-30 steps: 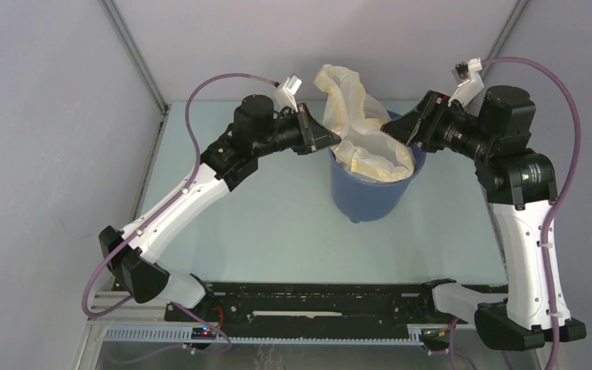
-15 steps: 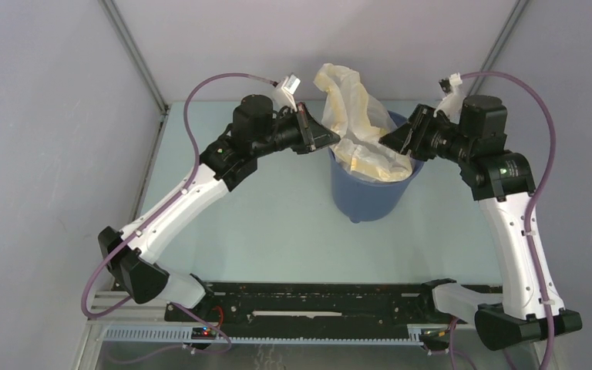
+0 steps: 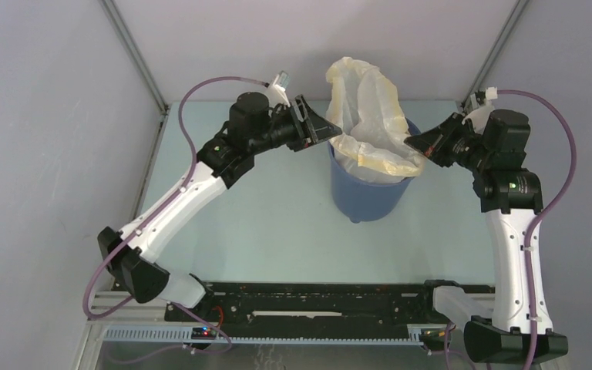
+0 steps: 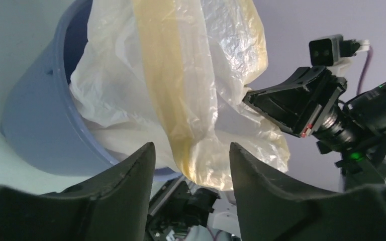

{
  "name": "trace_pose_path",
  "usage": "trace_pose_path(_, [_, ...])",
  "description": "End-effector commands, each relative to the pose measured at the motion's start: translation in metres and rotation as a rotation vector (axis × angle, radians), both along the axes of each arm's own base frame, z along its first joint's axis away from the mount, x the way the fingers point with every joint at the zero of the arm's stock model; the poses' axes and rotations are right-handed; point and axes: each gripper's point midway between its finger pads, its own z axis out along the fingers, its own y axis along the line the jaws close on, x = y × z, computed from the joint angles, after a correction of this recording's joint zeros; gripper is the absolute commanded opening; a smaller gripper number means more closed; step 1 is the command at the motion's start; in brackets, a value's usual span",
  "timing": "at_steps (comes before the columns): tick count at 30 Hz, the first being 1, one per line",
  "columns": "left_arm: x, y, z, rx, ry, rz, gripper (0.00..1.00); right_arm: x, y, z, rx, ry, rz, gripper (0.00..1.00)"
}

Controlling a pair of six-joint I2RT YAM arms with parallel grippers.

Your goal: Put the trash bags into the trash bin

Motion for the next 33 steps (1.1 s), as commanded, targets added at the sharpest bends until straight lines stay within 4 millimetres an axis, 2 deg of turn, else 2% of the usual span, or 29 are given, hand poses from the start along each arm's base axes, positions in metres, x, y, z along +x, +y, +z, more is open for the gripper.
trace_pose_path(1, [-0.024, 0.02, 0.033, -0.102, 0.031, 0.016, 0.69, -0.012, 0.009, 0.029, 0.038, -0.091, 0.032, 0.0])
trace_pose_path(3, [-0.026, 0.024, 0.039, -0.109, 0.03, 0.03, 0.8, -0.015, 0.009, 0.032, 0.043, -0.101, 0.036, 0.0])
trace_pose_path(4, [-0.026, 0.024, 0.039, -0.107, 0.034, 0.03, 0.81, -0.016, 0.01, 0.032, 0.044, -0.101, 0.036, 0.0])
trace_pose_path(13, [-0.006, 0.004, 0.019, -0.019, 0.078, 0.026, 0.8, -0.018, 0.008, 0.034, 0.045, -0.108, 0.029, 0.0])
trace_pose_path(15, [-0.004, 0.002, 0.018, -0.004, 0.087, 0.027, 0.73, -0.018, 0.008, 0.035, 0.042, -0.112, 0.026, 0.0])
trace_pose_path(18, [-0.003, 0.005, 0.015, 0.007, 0.092, 0.043, 0.43, -0.019, 0.003, 0.031, 0.028, -0.101, -0.001, 0.0])
trace_pose_path(22, [-0.006, 0.013, 0.007, 0.008, 0.09, 0.061, 0.15, -0.019, -0.021, 0.018, -0.036, -0.06, -0.135, 0.0])
trace_pose_path(24, [-0.007, 0.016, 0.001, -0.008, 0.103, 0.065, 0.11, -0.02, -0.035, 0.007, -0.075, -0.02, -0.207, 0.0])
trace_pose_path(27, [-0.009, 0.02, -0.011, -0.037, 0.135, 0.059, 0.14, -0.024, -0.051, -0.01, -0.124, 0.045, -0.284, 0.0])
trace_pose_path(33, [-0.013, 0.02, -0.041, -0.007, 0.176, 0.043, 0.15, -0.03, -0.063, -0.035, -0.173, 0.11, -0.338, 0.05])
